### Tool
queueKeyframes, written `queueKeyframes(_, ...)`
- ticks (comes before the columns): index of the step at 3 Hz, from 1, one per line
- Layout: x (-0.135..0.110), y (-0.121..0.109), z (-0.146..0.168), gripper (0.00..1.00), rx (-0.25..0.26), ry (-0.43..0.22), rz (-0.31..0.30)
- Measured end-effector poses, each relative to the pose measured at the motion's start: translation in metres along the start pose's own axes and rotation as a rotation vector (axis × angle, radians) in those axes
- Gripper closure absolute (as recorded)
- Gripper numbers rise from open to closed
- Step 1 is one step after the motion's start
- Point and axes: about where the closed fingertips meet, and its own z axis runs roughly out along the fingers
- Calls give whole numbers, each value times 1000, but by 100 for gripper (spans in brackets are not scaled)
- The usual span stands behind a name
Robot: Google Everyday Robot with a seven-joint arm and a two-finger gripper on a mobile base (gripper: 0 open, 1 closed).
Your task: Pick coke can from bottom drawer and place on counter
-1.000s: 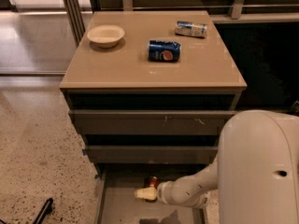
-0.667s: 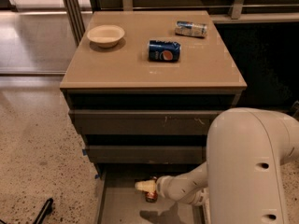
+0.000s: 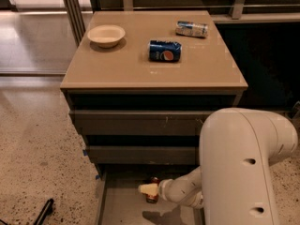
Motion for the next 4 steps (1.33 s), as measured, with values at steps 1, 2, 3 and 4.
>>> queueKeyframes(1, 9, -8, 26, 0, 34, 40, 20)
queueKeyframes(2, 14, 0, 58, 0, 20, 78, 32)
queueKeyframes(3, 15, 16, 84, 0, -30, 112, 44)
queueKeyframes(4, 13, 30, 107, 0, -146, 141, 47)
